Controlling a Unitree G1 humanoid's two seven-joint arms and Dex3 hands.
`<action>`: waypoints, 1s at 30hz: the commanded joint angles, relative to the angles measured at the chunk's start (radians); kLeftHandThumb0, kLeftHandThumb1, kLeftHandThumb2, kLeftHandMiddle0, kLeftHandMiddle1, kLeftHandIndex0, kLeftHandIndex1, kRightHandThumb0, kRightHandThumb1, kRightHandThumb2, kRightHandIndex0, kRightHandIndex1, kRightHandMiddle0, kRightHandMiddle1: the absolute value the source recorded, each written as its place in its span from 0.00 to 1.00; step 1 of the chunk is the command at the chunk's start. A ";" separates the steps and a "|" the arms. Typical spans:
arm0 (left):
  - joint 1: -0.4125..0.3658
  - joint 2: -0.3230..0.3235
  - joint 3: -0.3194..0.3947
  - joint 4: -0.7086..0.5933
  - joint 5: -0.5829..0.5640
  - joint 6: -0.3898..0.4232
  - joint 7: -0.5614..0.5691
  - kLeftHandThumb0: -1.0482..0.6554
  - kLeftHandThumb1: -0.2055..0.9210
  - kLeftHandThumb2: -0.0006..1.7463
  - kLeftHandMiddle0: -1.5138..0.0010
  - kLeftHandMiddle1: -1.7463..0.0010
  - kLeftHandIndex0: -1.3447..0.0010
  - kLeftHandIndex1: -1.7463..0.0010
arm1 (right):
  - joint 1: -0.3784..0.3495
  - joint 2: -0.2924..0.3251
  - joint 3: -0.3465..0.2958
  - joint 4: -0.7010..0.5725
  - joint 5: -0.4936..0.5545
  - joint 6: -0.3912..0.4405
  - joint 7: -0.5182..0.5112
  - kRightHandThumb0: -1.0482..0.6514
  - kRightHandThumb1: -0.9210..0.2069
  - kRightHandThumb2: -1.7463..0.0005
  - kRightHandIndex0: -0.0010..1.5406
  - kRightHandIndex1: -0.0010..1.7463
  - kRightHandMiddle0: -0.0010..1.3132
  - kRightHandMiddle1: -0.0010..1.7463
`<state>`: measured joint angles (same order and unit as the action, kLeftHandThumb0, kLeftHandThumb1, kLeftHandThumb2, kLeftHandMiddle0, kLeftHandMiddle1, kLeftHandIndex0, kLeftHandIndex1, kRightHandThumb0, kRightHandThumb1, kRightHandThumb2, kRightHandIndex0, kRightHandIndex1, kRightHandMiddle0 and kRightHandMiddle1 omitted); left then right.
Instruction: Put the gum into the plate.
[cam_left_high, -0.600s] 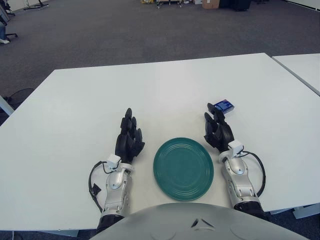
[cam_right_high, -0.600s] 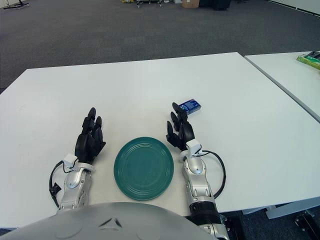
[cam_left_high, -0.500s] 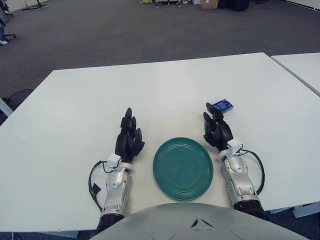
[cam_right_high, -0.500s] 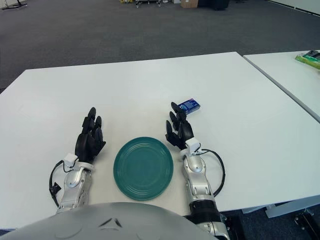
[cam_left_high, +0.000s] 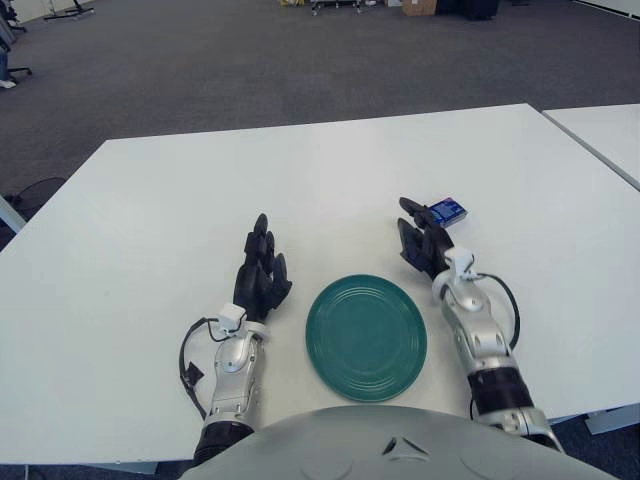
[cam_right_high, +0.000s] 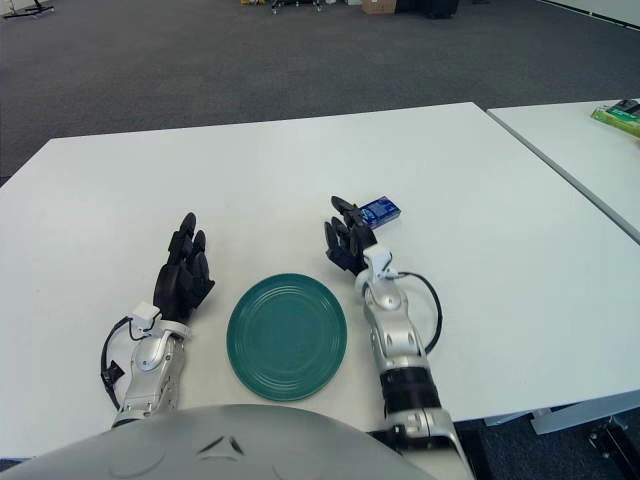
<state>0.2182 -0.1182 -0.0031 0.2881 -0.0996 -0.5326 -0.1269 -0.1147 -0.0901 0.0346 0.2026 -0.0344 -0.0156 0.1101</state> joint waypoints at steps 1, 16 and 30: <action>0.076 -0.065 -0.004 0.164 -0.011 -0.032 0.023 0.08 1.00 0.42 0.97 1.00 1.00 0.85 | -0.070 -0.086 0.008 0.014 -0.097 -0.123 -0.023 0.20 0.00 0.67 0.22 0.02 0.00 0.41; 0.042 -0.063 0.011 0.206 0.011 -0.057 0.042 0.04 1.00 0.40 0.96 1.00 1.00 0.83 | -0.382 -0.545 0.221 0.189 -0.845 -0.444 -0.388 0.17 0.00 0.73 0.23 0.01 0.00 0.46; 0.025 -0.071 0.017 0.256 0.002 -0.115 0.021 0.01 1.00 0.36 0.96 1.00 1.00 0.85 | -0.609 -0.618 0.405 0.500 -1.042 -0.516 -0.520 0.16 0.00 0.70 0.24 0.00 0.00 0.39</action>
<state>0.1594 -0.1170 0.0086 0.3527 -0.0513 -0.5942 -0.1071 -0.6488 -0.6927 0.3611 0.5894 -0.9958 -0.5048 -0.3609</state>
